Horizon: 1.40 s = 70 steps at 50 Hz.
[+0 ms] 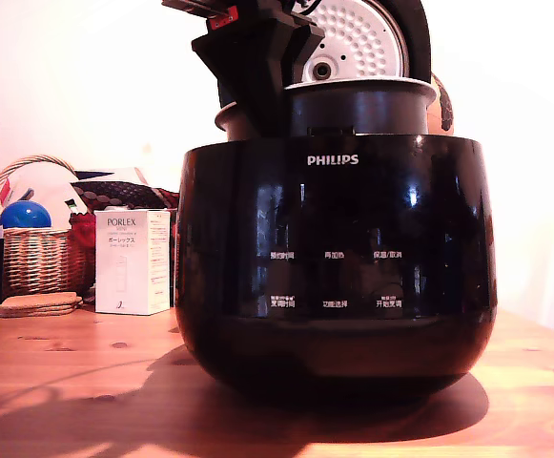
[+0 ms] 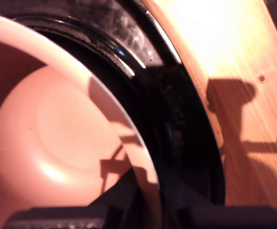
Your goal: Place the pot you are holding inside the rice cooker
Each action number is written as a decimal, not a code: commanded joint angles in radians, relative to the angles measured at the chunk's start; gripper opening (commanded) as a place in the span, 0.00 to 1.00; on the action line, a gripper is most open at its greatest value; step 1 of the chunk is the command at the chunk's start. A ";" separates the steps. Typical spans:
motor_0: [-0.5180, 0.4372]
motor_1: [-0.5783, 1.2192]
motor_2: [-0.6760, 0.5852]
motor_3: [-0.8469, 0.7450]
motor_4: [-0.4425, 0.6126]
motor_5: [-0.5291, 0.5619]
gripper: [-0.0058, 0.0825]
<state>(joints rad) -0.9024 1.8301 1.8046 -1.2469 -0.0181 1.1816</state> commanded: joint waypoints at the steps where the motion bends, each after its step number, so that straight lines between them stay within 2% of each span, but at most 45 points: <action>1: 0.005 0.042 0.025 0.045 -0.008 0.001 0.08; 10: 0.005 0.042 0.025 0.043 -0.016 -0.003 0.16; 24: 0.006 0.042 0.025 0.044 -0.017 -0.003 0.16; 31: 0.006 0.042 0.025 0.045 -0.032 -0.003 0.21; 54: 0.006 0.042 0.031 0.038 -0.070 -0.007 0.22; 60: 0.005 0.042 0.040 0.034 -0.076 -0.016 0.30; 70: 0.005 0.042 0.077 0.016 -0.077 -0.056 0.30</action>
<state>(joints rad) -0.9070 1.8465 1.8397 -1.2552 -0.0868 1.1320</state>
